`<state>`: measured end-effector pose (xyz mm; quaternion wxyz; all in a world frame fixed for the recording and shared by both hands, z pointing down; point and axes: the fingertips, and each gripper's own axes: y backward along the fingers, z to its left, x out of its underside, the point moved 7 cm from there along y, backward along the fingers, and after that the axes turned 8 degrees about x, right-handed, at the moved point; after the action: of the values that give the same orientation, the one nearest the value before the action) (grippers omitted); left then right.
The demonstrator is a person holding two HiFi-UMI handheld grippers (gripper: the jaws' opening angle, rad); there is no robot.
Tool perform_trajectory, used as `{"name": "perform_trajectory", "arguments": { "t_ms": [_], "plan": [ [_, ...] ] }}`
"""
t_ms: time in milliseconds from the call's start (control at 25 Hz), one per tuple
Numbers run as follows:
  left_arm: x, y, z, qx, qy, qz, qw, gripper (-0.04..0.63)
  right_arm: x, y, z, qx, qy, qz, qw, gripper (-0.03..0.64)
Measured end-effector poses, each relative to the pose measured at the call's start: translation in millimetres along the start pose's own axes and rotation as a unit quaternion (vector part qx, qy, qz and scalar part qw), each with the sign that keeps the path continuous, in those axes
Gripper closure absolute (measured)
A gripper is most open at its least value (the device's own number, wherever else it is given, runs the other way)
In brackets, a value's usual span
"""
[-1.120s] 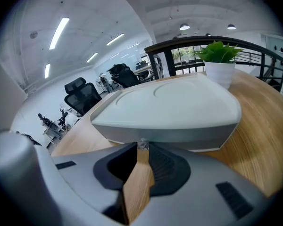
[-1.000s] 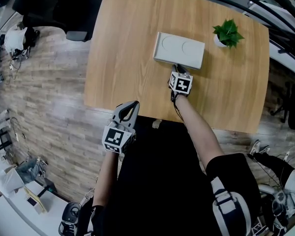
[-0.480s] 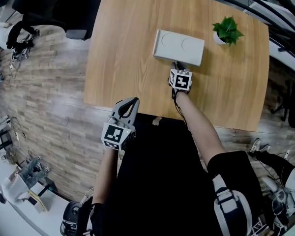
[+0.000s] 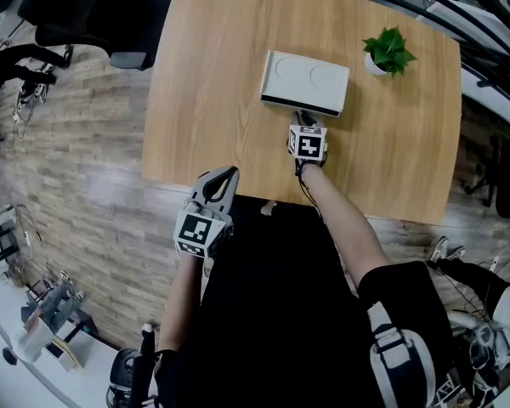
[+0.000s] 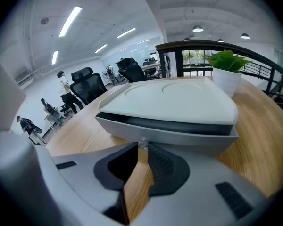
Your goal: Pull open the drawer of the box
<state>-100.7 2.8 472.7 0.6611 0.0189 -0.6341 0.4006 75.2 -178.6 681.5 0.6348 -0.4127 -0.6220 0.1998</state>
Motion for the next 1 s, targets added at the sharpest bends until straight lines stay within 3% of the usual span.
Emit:
{"name": "perform_trajectory", "arguments": {
  "t_ms": [1000],
  "plan": [
    [0.7, -12.5, -7.9, 0.017, -0.007, -0.008, 0.9998, 0.574, 34.1, 26.0, 10.9, -0.021, 0.028, 0.014, 0.999, 0.541]
  ]
}}
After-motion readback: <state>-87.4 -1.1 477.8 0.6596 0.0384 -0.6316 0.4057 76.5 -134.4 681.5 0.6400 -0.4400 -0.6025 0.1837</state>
